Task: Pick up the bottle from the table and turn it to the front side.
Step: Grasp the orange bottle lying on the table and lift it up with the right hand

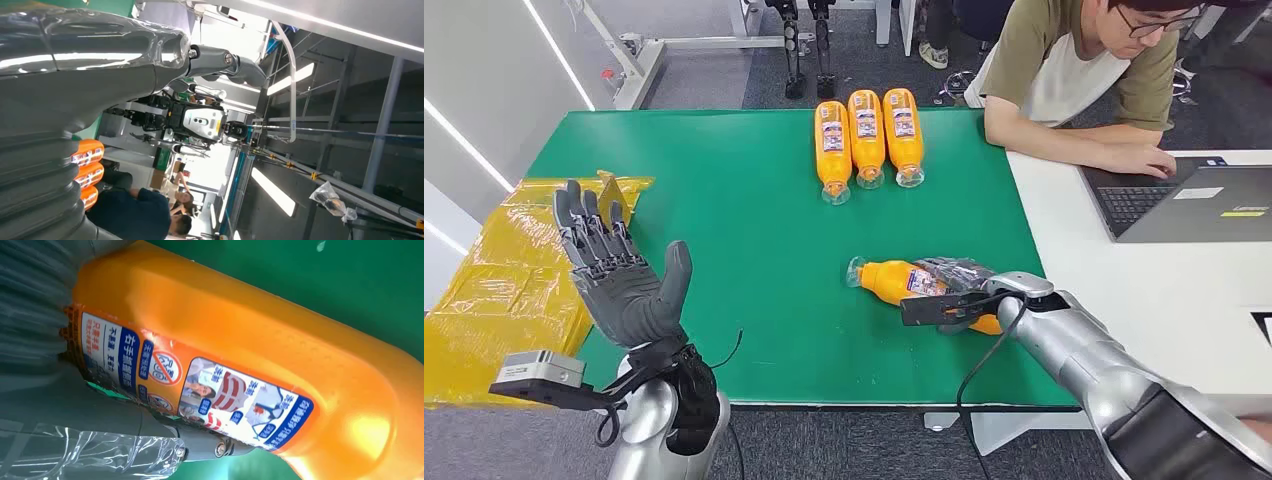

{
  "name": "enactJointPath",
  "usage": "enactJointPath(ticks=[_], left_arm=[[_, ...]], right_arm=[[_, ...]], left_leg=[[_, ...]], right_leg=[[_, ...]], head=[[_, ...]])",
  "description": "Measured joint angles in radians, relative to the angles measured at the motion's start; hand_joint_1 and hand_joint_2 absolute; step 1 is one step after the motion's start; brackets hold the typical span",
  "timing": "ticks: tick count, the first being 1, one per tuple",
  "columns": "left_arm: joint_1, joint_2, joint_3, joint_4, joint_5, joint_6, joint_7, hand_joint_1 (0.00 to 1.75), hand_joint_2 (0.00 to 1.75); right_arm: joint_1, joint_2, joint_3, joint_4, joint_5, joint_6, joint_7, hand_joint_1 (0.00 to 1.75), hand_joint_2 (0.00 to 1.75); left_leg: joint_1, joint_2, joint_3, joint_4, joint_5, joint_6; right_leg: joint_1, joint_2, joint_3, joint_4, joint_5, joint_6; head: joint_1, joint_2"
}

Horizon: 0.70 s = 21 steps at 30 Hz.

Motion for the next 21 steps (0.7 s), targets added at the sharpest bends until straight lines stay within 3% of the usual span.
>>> enactJointPath(ticks=[1,2,4,5,9,14,18,21], left_arm=[[0.0,0.0,0.0,0.0,0.0,0.0,0.0,0.0,1.75],[-0.001,0.0,0.0,0.0,0.001,-0.001,0.0,0.0,1.75],[-0.002,0.0,0.0,0.0,0.003,-0.003,0.0,0.0,1.75],[-0.003,0.0,0.0,0.0,0.003,-0.004,0.0,0.0,1.75],[-0.007,0.0,0.0,0.0,0.005,-0.006,0.0,0.0,1.75],[-0.007,0.0,0.0,0.0,0.003,-0.006,0.0,0.0,1.75],[-0.007,0.0,0.0,0.0,-0.001,-0.006,0.0,0.0,1.75],[-0.006,0.0,0.0,0.001,-0.002,-0.008,0.0,0.0,1.75]], right_arm=[[0.0,0.0,0.001,0.0,0.0,-0.001,0.001,0.48,1.75],[0.0,0.0,0.001,0.001,0.0,-0.001,0.002,0.8,1.75],[0.0,0.0,0.004,0.003,0.001,-0.002,0.004,1.67,1.75],[-0.001,0.0,0.006,0.004,0.001,-0.002,0.004,1.75,1.75],[-0.001,-0.001,0.009,0.008,-0.001,-0.007,-0.003,1.75,1.75],[0.012,0.0,0.009,0.008,-0.024,-0.085,-0.001,1.75,1.75],[0.037,0.01,0.003,0.004,-0.044,-0.194,0.011,1.75,1.75],[0.076,0.029,-0.02,-0.01,-0.064,-0.335,0.014,1.75,1.75]], left_leg=[[0.0,0.0,0.0,0.0,0.0,0.0],[0.0,0.0,0.0,0.0,0.0,0.0],[0.0,0.0,0.0,0.0,0.0,0.0],[0.0,0.0,0.0,0.0,0.0,0.0],[0.0,0.0,0.0,0.0,0.0,0.0],[0.0,0.0,0.0,0.0,0.0,0.0],[0.0,0.001,0.0,0.0,0.0,0.0],[0.0,0.001,0.0,0.0,0.0,0.0]], right_leg=[[0.0,0.0,0.0,0.0,0.0,0.0],[0.0,0.0,0.0,0.0,0.0,0.0],[0.0,0.0,0.0,0.0,0.0,0.0],[0.0,0.0,0.0,0.0,0.0,0.0],[0.0,0.0,0.0,0.0,0.0,0.0],[0.0,0.0,0.0,0.0,0.001,0.001],[0.0,0.0,0.0,0.0,0.001,0.001],[0.0,0.0,0.001,0.0,0.001,0.001]], head=[[0.0,0.0],[0.0,0.0],[0.0,0.0],[0.0,0.0],[0.0,0.0],[0.0,0.0],[0.0,0.0],[0.0,0.0]])
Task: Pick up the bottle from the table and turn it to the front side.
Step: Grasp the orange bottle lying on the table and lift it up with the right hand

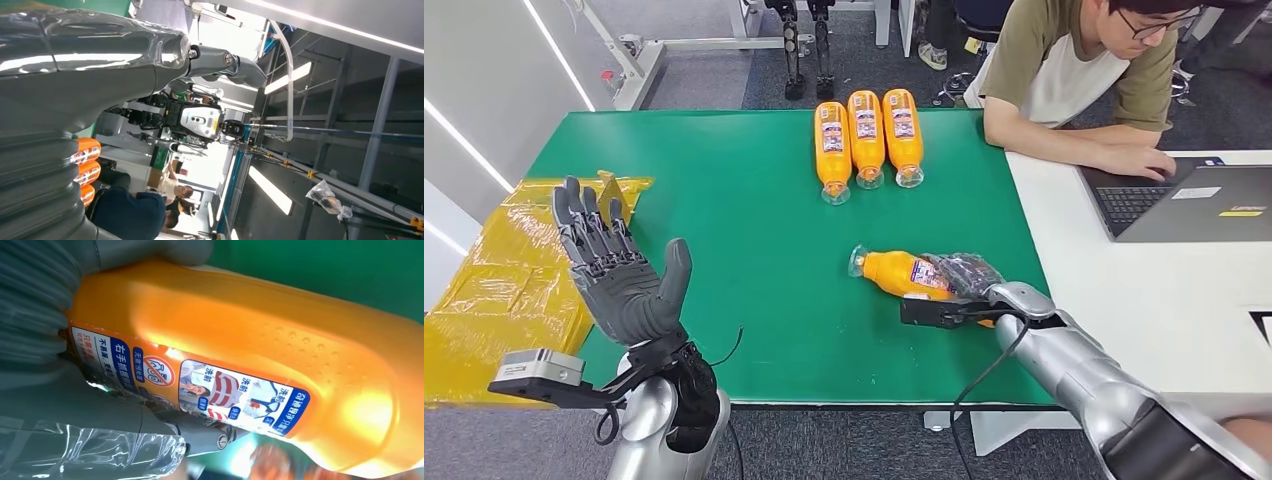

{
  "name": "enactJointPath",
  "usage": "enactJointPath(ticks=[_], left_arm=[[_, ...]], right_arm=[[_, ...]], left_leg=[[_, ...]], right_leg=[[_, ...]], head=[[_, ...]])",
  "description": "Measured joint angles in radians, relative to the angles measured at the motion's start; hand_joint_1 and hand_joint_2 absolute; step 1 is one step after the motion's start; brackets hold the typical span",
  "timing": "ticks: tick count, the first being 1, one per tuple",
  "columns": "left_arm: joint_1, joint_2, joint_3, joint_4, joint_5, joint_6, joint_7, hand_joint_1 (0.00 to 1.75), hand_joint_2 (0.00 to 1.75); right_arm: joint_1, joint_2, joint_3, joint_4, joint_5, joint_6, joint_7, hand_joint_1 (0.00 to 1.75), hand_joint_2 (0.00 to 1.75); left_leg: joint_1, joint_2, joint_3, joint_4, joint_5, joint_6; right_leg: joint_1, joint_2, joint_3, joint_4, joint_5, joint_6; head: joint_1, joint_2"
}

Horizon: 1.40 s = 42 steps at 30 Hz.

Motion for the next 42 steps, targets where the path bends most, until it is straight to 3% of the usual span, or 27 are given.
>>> enactJointPath(ticks=[6,11,14,22,31,42], left_arm=[[-0.004,-0.006,0.007,0.037,0.054,-0.117,0.0,0.0,1.75],[-0.053,-0.02,0.008,0.198,0.061,-0.154,0.011,0.0,1.75],[-0.089,-0.031,0.004,0.306,0.06,-0.177,0.013,0.0,1.75],[-0.126,-0.043,-0.029,0.461,0.051,-0.261,0.025,0.0,1.75],[-0.157,-0.051,-0.08,0.533,0.066,-0.288,0.033,0.0,1.75],[-0.173,-0.056,-0.099,0.573,0.081,-0.298,0.031,0.0,1.75]], right_arm=[[0.133,0.077,-0.124,-0.091,-0.032,-0.349,-0.026,1.75,1.75],[0.225,0.142,-0.249,-0.216,-0.074,-0.517,-0.155,1.75,1.75],[0.257,0.171,-0.31,-0.274,-0.097,-0.558,-0.228,1.75,1.75],[0.3,0.223,-0.347,-0.347,-0.135,-0.556,-0.314,1.75,1.75],[0.301,0.266,-0.315,-0.347,-0.128,-0.454,-0.323,1.75,1.75],[0.301,0.278,-0.215,-0.353,-0.069,-0.311,-0.295,1.75,1.75]], left_leg=[[0.0,0.001,-0.001,0.0,0.0,0.0],[0.0,-0.002,-0.002,-0.001,0.001,-0.001],[0.0,0.0,-0.003,-0.001,0.0,-0.001],[0.0,0.001,-0.003,-0.001,0.0,0.0],[0.0,0.001,-0.003,-0.001,0.0,-0.001],[0.0,0.001,-0.004,-0.001,0.0,-0.001]], right_leg=[[0.0,0.002,-0.002,0.0,0.0,0.0],[0.0,-0.001,-0.004,0.001,-0.001,-0.001],[0.0,0.001,-0.004,0.001,-0.001,-0.001],[0.0,0.002,-0.005,0.0,-0.001,-0.001],[0.0,0.002,-0.006,0.0,-0.001,-0.001],[0.0,0.002,-0.006,0.0,-0.001,-0.001]], head=[[0.0,0.0],[0.0,0.0],[0.0,0.0],[0.0,0.0],[0.0,0.0],[0.0,0.0]])
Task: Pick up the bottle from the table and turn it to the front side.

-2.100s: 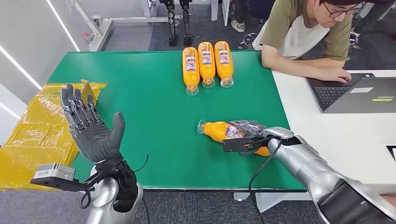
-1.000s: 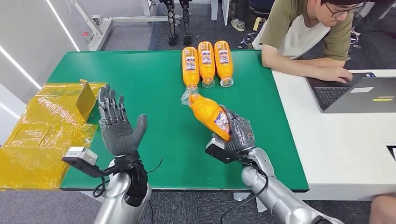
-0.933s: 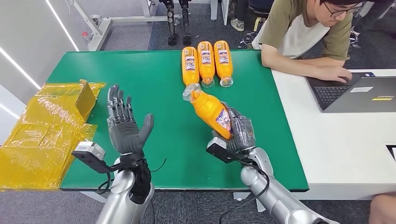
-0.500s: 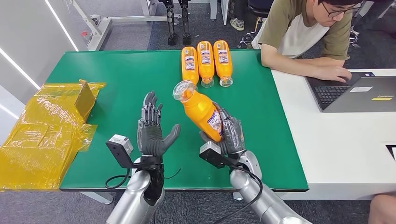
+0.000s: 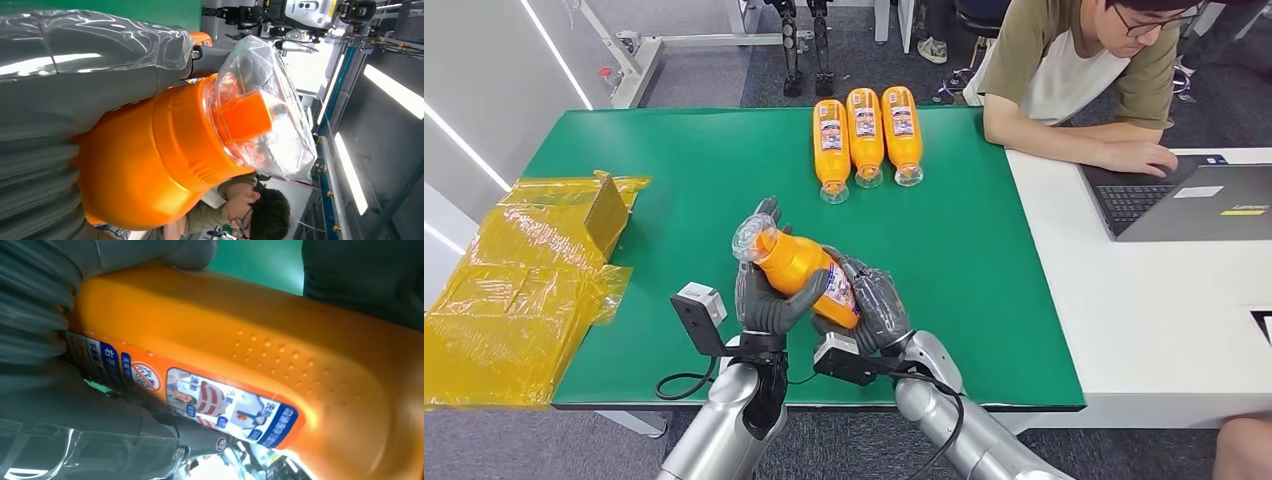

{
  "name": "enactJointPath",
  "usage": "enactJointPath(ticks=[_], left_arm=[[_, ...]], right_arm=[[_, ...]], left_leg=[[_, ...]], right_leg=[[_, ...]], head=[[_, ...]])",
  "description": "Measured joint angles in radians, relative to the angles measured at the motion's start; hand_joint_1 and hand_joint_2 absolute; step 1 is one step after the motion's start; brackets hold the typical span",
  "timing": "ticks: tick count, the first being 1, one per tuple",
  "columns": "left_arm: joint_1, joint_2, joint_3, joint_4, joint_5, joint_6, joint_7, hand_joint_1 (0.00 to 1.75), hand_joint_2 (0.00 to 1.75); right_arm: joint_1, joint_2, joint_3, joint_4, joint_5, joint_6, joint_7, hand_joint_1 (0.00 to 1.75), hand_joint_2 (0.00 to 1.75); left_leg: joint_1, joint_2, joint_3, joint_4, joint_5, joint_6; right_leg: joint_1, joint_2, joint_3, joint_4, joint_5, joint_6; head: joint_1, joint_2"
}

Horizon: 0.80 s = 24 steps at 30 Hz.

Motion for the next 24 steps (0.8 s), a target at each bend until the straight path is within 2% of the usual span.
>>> enactJointPath(ticks=[9,13,24], left_arm=[[0.0,0.0,0.005,0.008,-0.006,-0.003,-0.003,0.03,1.75],[-0.002,0.0,0.006,0.021,-0.001,0.002,-0.015,1.73,1.75],[-0.002,-0.001,0.006,0.024,0.018,0.019,-0.031,1.75,1.75]], right_arm=[[-0.01,-0.003,0.024,-0.001,0.028,0.073,0.025,1.75,1.75],[-0.018,-0.013,0.025,-0.001,0.047,0.111,0.034,1.75,1.75],[-0.036,-0.032,0.031,0.015,0.056,0.137,0.033,1.75,1.75]], left_leg=[[0.0,0.0,0.0,0.0,0.0,0.0],[0.0,0.0,0.0,0.0,0.0,0.0],[0.0,0.0,0.0,0.0,0.0,0.0]], right_leg=[[0.0,0.0,0.0,0.0,0.0,0.0],[0.0,0.0,0.0,0.0,0.0,0.0],[0.0,0.0,0.0,0.0,0.0,0.0]], head=[[0.0,0.0],[0.0,0.0],[0.0,0.0]])
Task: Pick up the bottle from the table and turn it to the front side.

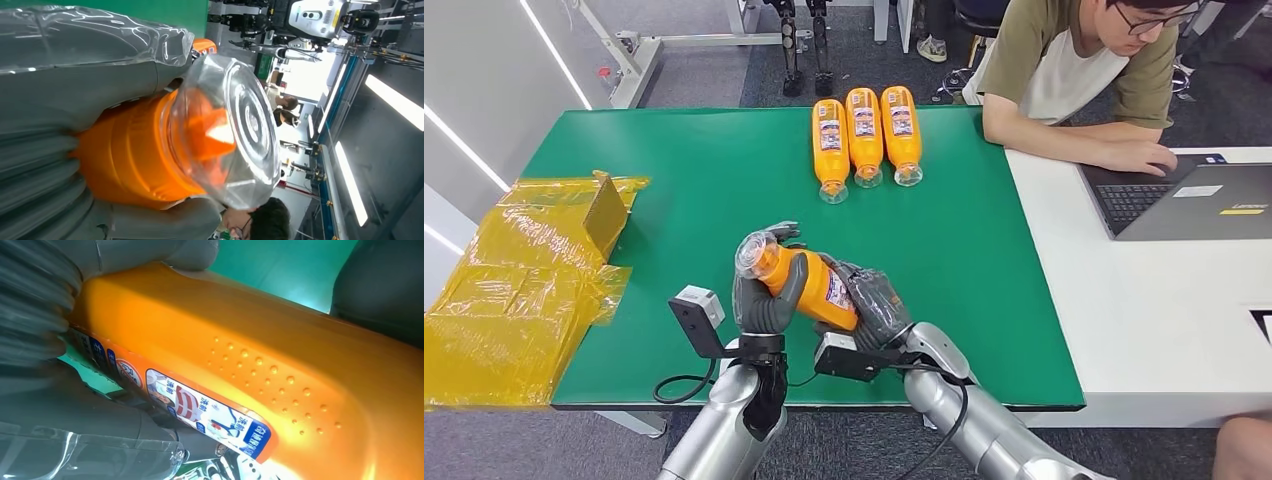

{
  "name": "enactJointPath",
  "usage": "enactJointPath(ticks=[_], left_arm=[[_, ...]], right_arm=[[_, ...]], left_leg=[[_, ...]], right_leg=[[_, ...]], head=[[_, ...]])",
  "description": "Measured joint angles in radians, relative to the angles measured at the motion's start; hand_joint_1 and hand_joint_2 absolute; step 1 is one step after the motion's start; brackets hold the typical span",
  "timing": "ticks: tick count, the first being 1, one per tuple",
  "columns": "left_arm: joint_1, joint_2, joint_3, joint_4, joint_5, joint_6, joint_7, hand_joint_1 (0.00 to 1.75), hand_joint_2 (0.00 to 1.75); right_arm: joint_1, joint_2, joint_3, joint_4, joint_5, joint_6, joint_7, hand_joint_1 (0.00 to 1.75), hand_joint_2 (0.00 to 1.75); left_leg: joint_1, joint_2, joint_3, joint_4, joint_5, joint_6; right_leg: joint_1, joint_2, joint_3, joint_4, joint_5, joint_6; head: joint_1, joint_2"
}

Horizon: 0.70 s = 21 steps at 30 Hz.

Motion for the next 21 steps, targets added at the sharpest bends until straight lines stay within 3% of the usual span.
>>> enactJointPath(ticks=[8,12,16,21], left_arm=[[0.0,0.0,0.0,-0.001,-0.006,0.003,0.0,1.75,1.75],[0.0,0.0,0.0,-0.013,-0.015,0.018,0.0,1.75,1.75],[0.0,0.002,0.0,-0.031,-0.023,0.059,0.0,1.75,1.75],[0.004,0.013,0.004,-0.084,-0.131,0.209,0.0,1.75,1.75]], right_arm=[[-0.003,-0.001,0.007,0.011,0.001,-0.035,-0.005,1.73,1.75],[0.01,0.003,0.007,0.004,-0.038,-0.141,-0.028,0.05,1.75],[0.045,0.012,0.0,-0.04,-0.116,-0.274,-0.075,0.0,1.75],[0.088,0.016,-0.012,-0.135,-0.243,-0.389,-0.153,0.0,1.75]], left_leg=[[0.0,0.0,0.0,0.0,0.0,0.0],[0.0,0.0,0.0,0.0,0.0,0.0],[0.0,0.0,0.0,0.0,0.0,0.0],[0.0,-0.001,-0.001,-0.001,0.0,0.0]], right_leg=[[0.0,0.0,0.0,0.0,0.0,0.0],[0.0,0.0,0.0,0.0,0.0,0.0],[0.0,0.0,0.0,0.0,0.0,0.0],[0.0,-0.001,0.0,0.0,0.0,0.0]], head=[[0.0,0.0],[0.0,0.0],[0.0,0.0],[0.0,0.0]])
